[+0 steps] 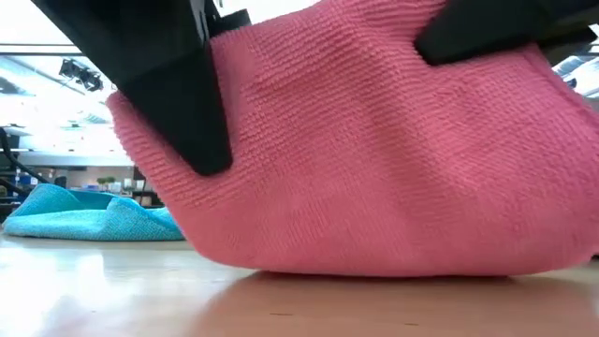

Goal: Fold microfiber towels
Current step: Fold the pink microfiber cloth

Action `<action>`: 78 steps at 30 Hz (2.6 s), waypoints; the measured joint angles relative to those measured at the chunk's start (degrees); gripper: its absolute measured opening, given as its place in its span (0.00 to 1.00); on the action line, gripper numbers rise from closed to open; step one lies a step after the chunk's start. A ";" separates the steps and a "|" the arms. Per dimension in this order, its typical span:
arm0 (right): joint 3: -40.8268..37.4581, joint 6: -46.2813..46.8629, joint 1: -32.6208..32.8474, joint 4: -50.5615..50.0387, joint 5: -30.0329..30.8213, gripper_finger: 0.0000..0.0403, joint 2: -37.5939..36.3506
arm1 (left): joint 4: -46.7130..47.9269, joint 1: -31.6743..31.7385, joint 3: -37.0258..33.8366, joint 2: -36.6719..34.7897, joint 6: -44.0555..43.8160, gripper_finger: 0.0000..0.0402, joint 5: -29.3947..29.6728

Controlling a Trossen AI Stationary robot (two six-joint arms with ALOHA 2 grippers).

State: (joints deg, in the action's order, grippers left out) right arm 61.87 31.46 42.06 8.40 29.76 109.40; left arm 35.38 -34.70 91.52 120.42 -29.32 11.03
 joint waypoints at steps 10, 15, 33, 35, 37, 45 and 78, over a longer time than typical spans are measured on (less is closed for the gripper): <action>-0.93 8.58 2.60 -3.03 0.01 0.06 0.00 | -1.35 2.81 3.09 0.13 12.10 0.07 -5.89; -3.57 12.34 4.11 -2.35 2.43 0.06 0.00 | -4.07 5.48 2.89 0.50 13.75 0.03 -11.45; -9.64 24.47 6.78 0.80 3.15 0.06 0.33 | -7.18 12.09 2.82 3.48 25.57 0.07 -17.58; -9.67 25.51 6.95 0.28 2.48 0.06 0.33 | -7.26 12.73 2.82 3.48 26.05 0.09 -17.70; -9.65 25.49 7.24 0.00 1.93 0.06 0.33 | -7.84 13.23 2.82 3.49 26.64 0.10 -17.69; -9.50 25.47 7.31 -0.04 0.83 0.06 0.33 | -8.94 13.68 2.82 3.48 31.76 0.11 -15.18; -4.70 33.18 7.84 -23.40 -5.44 0.54 -5.63 | -16.45 13.75 2.82 6.64 34.38 0.13 -6.08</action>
State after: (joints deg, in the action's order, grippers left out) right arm 57.16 64.65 49.90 -15.01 24.31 103.77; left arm 18.93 -20.95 94.35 127.07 5.06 4.95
